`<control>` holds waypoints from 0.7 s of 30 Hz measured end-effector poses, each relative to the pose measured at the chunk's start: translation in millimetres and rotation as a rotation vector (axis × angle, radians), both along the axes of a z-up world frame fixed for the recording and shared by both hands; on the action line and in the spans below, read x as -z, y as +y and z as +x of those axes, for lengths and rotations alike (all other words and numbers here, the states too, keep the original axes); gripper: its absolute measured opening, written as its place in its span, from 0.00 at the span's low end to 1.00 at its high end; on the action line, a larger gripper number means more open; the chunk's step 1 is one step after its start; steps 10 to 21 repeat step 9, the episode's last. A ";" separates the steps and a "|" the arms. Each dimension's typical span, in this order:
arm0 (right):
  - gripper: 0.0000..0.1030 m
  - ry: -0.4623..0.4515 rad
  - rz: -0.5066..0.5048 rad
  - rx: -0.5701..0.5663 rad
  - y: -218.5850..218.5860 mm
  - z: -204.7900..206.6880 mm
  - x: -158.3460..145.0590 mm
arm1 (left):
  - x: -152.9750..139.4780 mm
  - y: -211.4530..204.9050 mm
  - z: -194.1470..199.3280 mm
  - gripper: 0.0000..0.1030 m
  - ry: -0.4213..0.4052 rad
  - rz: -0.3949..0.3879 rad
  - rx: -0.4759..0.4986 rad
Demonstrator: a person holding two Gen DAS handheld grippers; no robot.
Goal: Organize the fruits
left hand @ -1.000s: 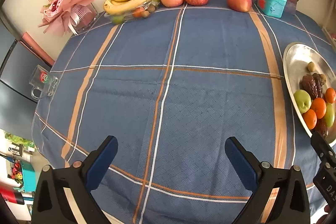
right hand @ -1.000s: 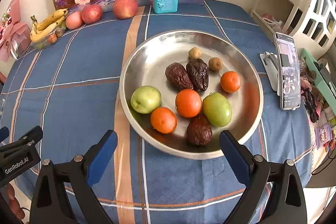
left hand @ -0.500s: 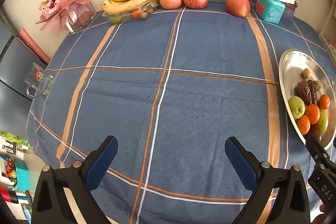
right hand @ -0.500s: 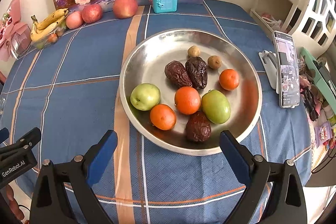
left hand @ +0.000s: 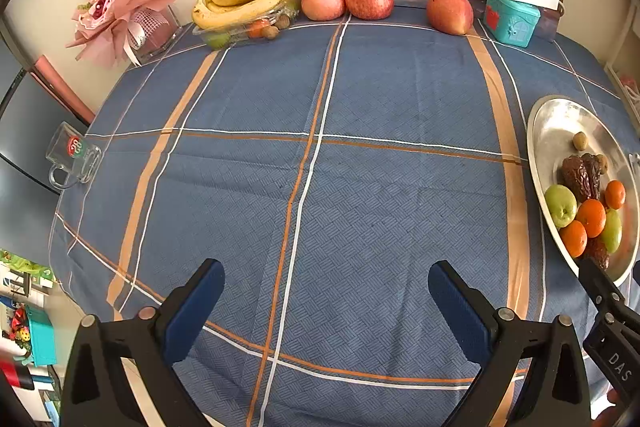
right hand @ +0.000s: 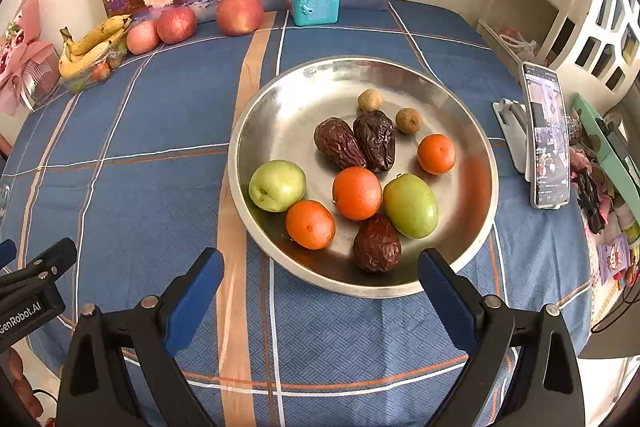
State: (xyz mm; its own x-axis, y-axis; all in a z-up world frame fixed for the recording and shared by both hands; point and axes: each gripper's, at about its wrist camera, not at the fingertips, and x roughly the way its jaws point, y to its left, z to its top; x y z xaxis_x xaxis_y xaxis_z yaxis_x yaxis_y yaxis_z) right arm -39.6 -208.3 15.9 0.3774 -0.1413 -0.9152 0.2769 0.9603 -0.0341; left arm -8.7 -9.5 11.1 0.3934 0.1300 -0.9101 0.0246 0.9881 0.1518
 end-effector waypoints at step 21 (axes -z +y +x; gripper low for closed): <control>0.95 -0.001 -0.002 0.002 -0.1 -0.5 -0.8 | -5.0 -4.1 -4.1 1.00 -0.023 0.001 0.023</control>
